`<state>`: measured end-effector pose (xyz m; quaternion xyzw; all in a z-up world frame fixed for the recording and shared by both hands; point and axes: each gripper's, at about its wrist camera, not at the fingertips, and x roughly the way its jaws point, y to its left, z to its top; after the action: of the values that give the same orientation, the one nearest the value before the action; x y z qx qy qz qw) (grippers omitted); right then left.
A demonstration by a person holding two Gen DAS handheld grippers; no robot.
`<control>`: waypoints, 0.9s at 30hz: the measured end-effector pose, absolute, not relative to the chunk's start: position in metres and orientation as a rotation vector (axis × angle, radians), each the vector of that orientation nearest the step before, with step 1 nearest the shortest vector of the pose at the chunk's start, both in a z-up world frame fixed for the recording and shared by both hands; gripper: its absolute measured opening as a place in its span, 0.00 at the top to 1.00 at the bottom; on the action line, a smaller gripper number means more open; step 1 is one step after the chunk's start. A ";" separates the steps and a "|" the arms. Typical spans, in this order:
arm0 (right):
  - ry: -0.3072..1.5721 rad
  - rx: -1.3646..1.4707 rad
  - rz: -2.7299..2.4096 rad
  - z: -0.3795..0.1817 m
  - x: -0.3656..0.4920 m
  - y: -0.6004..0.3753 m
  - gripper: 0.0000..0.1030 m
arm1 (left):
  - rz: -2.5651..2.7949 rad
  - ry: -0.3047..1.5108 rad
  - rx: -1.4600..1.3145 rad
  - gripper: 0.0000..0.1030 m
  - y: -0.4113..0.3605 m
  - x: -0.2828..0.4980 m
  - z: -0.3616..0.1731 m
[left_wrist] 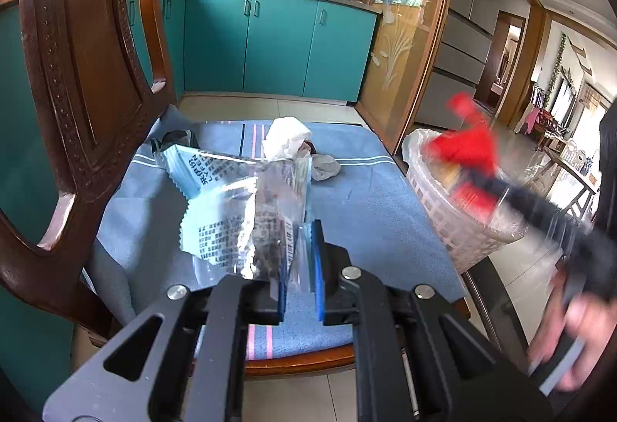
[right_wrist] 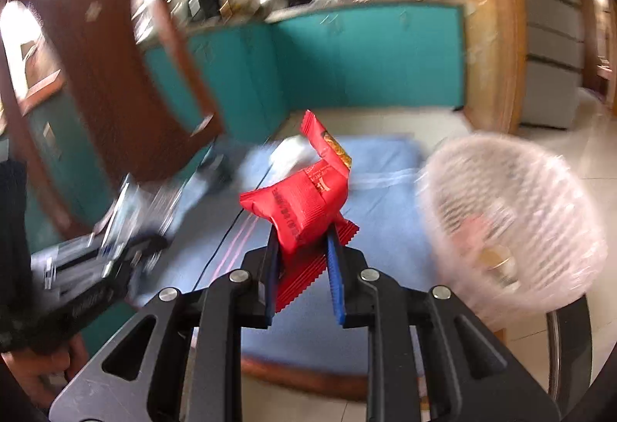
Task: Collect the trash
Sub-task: 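Carry the red snack bag into the basket and open the right tool, then move the clear packet over the basket and open the left tool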
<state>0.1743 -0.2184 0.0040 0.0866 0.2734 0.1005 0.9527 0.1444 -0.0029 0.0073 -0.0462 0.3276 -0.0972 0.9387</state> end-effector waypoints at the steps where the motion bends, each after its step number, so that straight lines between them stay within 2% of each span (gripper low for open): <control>1: 0.543 0.209 0.165 0.006 0.178 -0.234 0.78 | -0.199 0.669 -0.093 0.89 -0.003 0.144 0.007; 3: 0.532 0.283 0.041 0.004 0.193 -0.278 0.77 | -0.201 0.671 -0.091 0.89 -0.004 0.143 0.007; 4: 0.544 0.312 -0.001 -0.001 0.201 -0.296 0.71 | -0.203 0.673 -0.090 0.89 -0.005 0.143 0.006; 5: 0.576 0.331 -0.031 -0.009 0.211 -0.309 0.58 | -0.207 0.675 -0.088 0.89 -0.007 0.143 0.005; 7: 0.671 0.354 -0.059 -0.026 0.225 -0.324 0.46 | -0.214 0.684 -0.079 0.89 -0.011 0.144 0.003; 10: 0.681 0.388 -0.065 -0.025 0.217 -0.331 0.43 | -0.230 0.692 -0.064 0.89 -0.020 0.144 0.000; 12: 0.595 0.384 -0.079 -0.008 0.199 -0.333 0.32 | -0.253 0.706 -0.046 0.89 -0.029 0.145 -0.004; 14: 0.487 0.404 -0.130 0.006 0.180 -0.342 0.13 | -0.293 0.713 -0.026 0.89 -0.043 0.144 -0.007; 18: 0.341 0.540 -0.258 0.014 0.151 -0.382 0.10 | -0.389 0.742 -0.011 0.89 -0.081 0.152 -0.005; 24: 0.275 0.681 -0.344 0.006 0.132 -0.414 0.10 | -0.570 0.729 0.049 0.87 -0.196 0.196 0.024; 26: 0.275 0.688 -0.341 0.007 0.132 -0.411 0.10 | -0.615 0.752 0.055 0.79 -0.233 0.222 0.029; 27: 0.273 0.690 -0.336 0.007 0.131 -0.411 0.10 | -0.599 0.772 0.074 0.44 -0.245 0.233 0.026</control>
<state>0.1314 -0.4112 0.0073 0.3354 0.1328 -0.1633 0.9183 0.2328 -0.2452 0.0255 0.0355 0.3708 -0.2879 0.8823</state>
